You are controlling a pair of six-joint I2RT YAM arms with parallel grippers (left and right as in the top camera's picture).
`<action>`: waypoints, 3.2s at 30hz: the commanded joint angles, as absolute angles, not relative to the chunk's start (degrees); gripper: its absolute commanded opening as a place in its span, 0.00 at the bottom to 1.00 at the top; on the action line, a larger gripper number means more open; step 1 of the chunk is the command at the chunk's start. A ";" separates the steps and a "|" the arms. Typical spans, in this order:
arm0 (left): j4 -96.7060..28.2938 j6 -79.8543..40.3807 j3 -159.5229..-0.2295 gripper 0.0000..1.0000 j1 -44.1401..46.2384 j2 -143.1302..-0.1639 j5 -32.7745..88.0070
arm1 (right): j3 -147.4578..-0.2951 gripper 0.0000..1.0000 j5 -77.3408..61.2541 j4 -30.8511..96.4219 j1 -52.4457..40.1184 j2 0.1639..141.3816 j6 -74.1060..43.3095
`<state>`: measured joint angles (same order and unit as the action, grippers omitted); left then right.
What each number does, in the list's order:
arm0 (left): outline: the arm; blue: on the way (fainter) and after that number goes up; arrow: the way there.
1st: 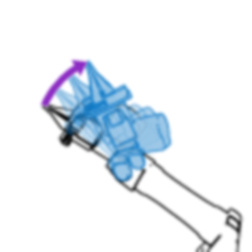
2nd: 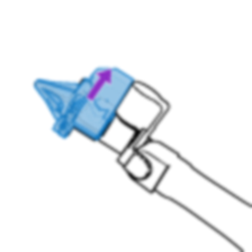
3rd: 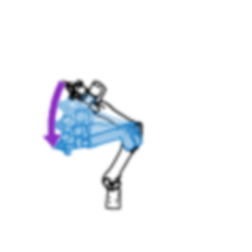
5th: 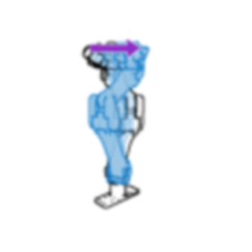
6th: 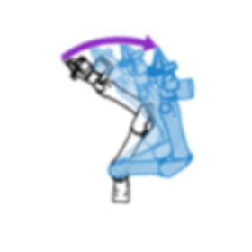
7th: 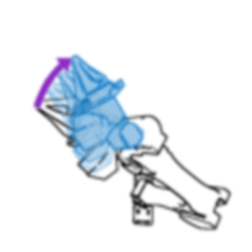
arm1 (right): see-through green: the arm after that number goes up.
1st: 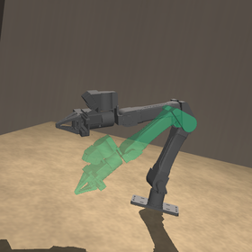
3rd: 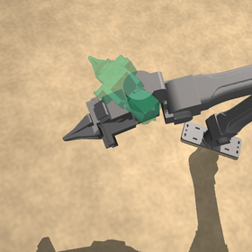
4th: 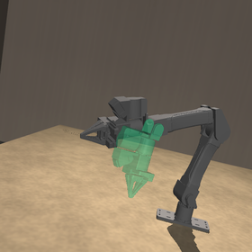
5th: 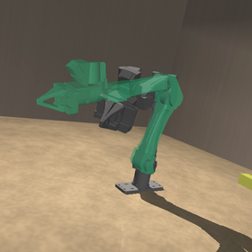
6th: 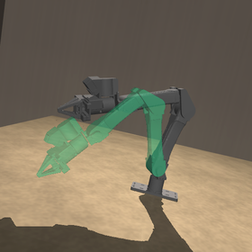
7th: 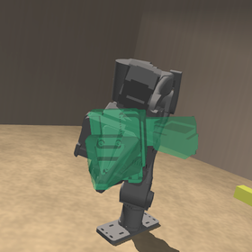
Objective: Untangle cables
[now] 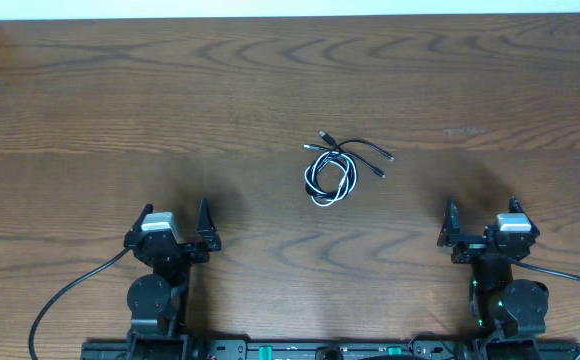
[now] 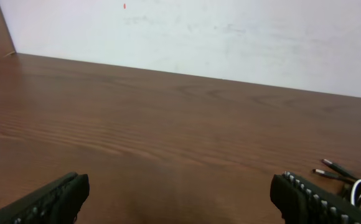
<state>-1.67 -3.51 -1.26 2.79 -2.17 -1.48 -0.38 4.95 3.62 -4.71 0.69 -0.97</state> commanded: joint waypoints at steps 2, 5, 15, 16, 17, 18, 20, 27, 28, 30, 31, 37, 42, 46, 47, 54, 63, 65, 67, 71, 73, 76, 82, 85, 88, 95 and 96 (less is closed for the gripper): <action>-3.57 -2.61 -0.25 0.98 2.85 -2.37 -3.46 | -0.32 0.99 5.82 3.68 -4.71 0.54 -0.34; -0.75 -2.76 -0.25 0.98 2.85 -2.37 -2.15 | -0.32 0.99 5.82 3.68 -4.71 0.54 -0.34; 13.19 -17.65 -1.39 0.98 2.85 -2.37 -3.07 | -0.32 0.99 5.82 3.68 -4.71 0.54 -0.34; 12.95 -18.37 -1.87 0.98 2.85 -2.37 -3.07 | -0.32 0.99 5.82 3.68 -4.71 0.54 -0.34; 12.91 -18.35 -2.44 0.98 2.85 -2.42 -3.05 | -0.32 0.99 5.82 3.66 -4.71 0.54 -0.34; 12.73 -18.35 -2.90 0.98 2.85 -2.44 -3.05 | -0.32 0.99 5.82 3.68 -4.71 0.54 -0.34; 12.12 -18.28 -4.12 0.98 2.85 -2.44 -3.53 | -0.32 0.99 5.82 3.68 -4.71 0.54 -0.34; 4.34 -18.35 -9.13 0.98 2.85 -2.48 -6.76 | -0.32 0.99 5.82 3.68 -4.71 0.54 -0.34; 2.98 -18.33 -9.87 0.98 2.85 -2.48 -7.33 | -0.32 0.99 5.82 3.68 -4.71 0.54 -0.34; 0.93 -18.37 -10.94 0.98 2.85 -2.48 -8.34 | -0.32 0.99 5.82 3.68 -4.71 0.54 -0.34; 0.03 -18.37 -11.49 0.98 2.85 -2.48 -8.67 | -0.32 0.99 5.82 3.68 -4.71 0.54 -0.34; -0.71 -20.32 -12.69 0.98 2.85 -2.50 -9.10 | -0.32 0.99 5.82 3.66 -4.71 0.54 -0.34; -7.20 -21.56 -18.37 0.97 2.85 -3.46 -9.32 | -0.32 0.99 5.82 3.68 -4.71 0.54 -0.34; -13.32 -21.58 -25.91 0.98 2.85 -8.08 -11.11 | -0.32 0.99 5.82 3.66 -4.71 0.54 -0.34; -14.20 -21.61 -27.49 0.98 2.85 -9.67 -11.16 | -0.32 0.99 5.82 3.68 -4.71 0.54 -0.34; -17.17 -23.49 -37.45 0.98 2.85 -26.83 -7.27 | -0.32 0.99 5.82 3.68 -4.71 0.54 -0.34; -22.17 -23.49 -48.03 0.98 2.85 -49.19 0.54 | -0.32 0.99 5.82 3.66 -4.71 0.54 -0.34; -24.38 -23.42 -50.13 0.98 2.85 -53.41 0.47 | -0.32 0.99 5.82 3.68 -4.71 0.54 -0.34; -25.85 -22.57 -52.16 0.98 2.85 -58.39 0.51 | -0.32 0.99 5.82 3.68 -4.71 0.54 -0.34; -26.48 -21.45 -53.56 0.98 2.85 -65.49 0.47 | -0.32 0.99 5.82 3.68 -4.71 0.54 -0.34; -26.46 -19.75 -53.56 0.98 2.85 -68.90 0.45 | -0.32 0.99 5.82 3.68 -4.71 0.54 -0.34; -25.80 -17.63 -53.56 0.98 2.85 -73.84 0.45 | -0.32 0.99 5.82 3.68 -4.71 0.54 -0.34; -23.46 -17.85 -53.56 0.97 2.85 -80.34 0.93 | -0.32 0.99 5.82 3.68 -4.71 0.54 -0.34; -20.64 -17.85 -53.56 0.98 2.98 -82.61 1.13 | -0.32 0.99 5.82 3.68 -4.71 0.54 -0.34; -20.23 -17.85 -53.54 0.98 2.96 -84.05 1.08 | -0.32 0.99 5.82 3.68 -4.71 0.54 -0.34; -18.41 -17.80 -53.54 0.19 2.98 -86.76 1.08 | -0.32 0.99 5.82 3.68 -4.71 0.54 -0.34; -18.20 -17.61 -53.54 0.07 2.98 -86.96 1.08 | -0.32 0.99 5.82 3.66 -4.71 0.54 -0.34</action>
